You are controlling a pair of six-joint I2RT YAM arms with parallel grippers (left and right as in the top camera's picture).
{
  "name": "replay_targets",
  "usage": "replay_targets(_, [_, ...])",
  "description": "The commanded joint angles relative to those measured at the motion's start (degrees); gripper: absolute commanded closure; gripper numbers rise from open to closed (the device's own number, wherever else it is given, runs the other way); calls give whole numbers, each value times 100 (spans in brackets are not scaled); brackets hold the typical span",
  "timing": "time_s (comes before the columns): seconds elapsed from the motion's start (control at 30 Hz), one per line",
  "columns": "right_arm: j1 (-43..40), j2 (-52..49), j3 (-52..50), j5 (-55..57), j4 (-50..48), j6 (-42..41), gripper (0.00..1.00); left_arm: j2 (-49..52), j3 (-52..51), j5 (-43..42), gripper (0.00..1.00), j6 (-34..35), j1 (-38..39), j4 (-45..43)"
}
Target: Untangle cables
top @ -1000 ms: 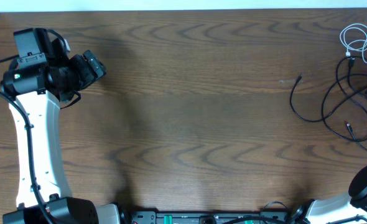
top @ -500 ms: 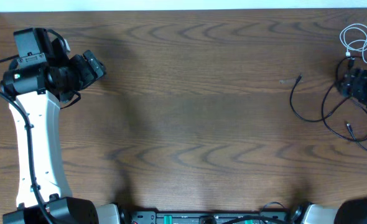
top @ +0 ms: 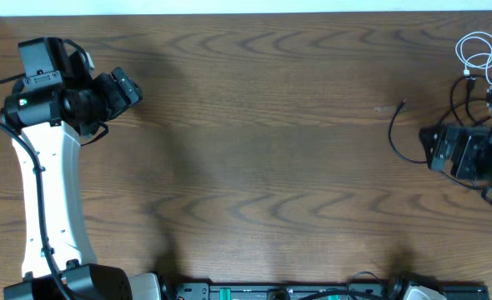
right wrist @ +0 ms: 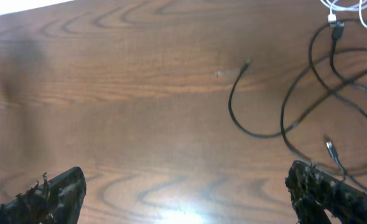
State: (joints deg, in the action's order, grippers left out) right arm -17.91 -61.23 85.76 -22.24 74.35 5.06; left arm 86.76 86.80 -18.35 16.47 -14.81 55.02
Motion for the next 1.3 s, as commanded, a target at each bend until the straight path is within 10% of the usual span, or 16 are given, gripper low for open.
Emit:
replay_targets(0.0, [50,177,59,109,210,149,1,9,-46,-48,6,-92,-24,-7])
replay_targets(0.3, [315,503,-350,168,-173,149,1,9,-46,-48,6,-94,-24,-4])
replay_targets(0.8, [1543,3928,-5668,1141,-5641,94,1,9,-46,-48,6,-92,-24,-4])
replay_targets(1.27, [1998,5563,-8227,1427,-7814,79,1,9,-46,-48,6,-94,-24,-4])
